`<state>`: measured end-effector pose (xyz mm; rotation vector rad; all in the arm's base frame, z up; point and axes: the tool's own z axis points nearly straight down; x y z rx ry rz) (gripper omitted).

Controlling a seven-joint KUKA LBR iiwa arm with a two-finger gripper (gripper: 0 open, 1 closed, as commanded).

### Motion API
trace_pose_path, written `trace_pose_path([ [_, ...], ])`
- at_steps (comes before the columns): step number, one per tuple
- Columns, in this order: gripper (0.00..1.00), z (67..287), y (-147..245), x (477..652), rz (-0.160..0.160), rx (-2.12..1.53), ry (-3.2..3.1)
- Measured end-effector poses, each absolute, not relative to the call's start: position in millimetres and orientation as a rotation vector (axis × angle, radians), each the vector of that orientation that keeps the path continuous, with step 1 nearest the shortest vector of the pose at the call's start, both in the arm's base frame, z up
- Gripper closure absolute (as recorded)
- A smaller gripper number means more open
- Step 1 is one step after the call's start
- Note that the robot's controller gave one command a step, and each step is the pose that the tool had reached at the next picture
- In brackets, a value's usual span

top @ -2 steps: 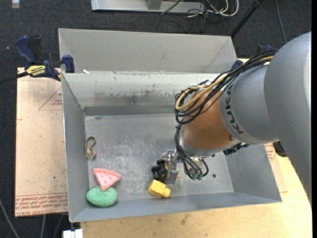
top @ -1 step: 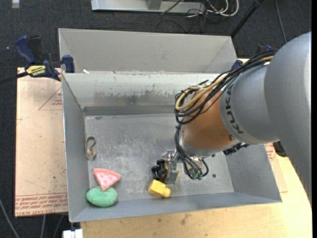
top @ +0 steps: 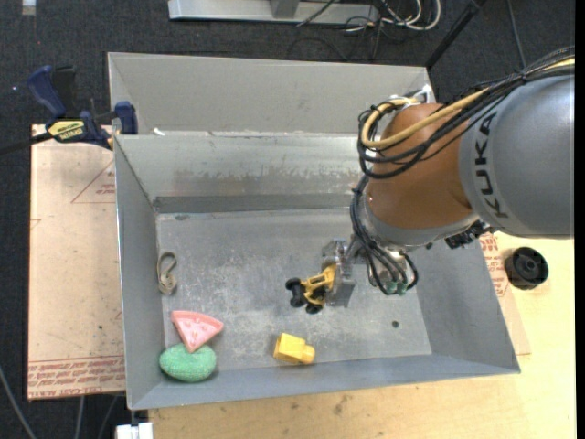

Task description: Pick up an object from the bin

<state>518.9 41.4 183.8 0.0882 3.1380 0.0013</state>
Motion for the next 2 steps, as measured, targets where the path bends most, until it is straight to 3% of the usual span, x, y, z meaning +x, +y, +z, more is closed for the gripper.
trace_pose_path([
  [1, 1.0, 184, 41, 518.9, 0.001, 0.088, 3.138],
  [2, 1.0, 199, 43, 511.2, 0.001, 0.086, 3.139],
])
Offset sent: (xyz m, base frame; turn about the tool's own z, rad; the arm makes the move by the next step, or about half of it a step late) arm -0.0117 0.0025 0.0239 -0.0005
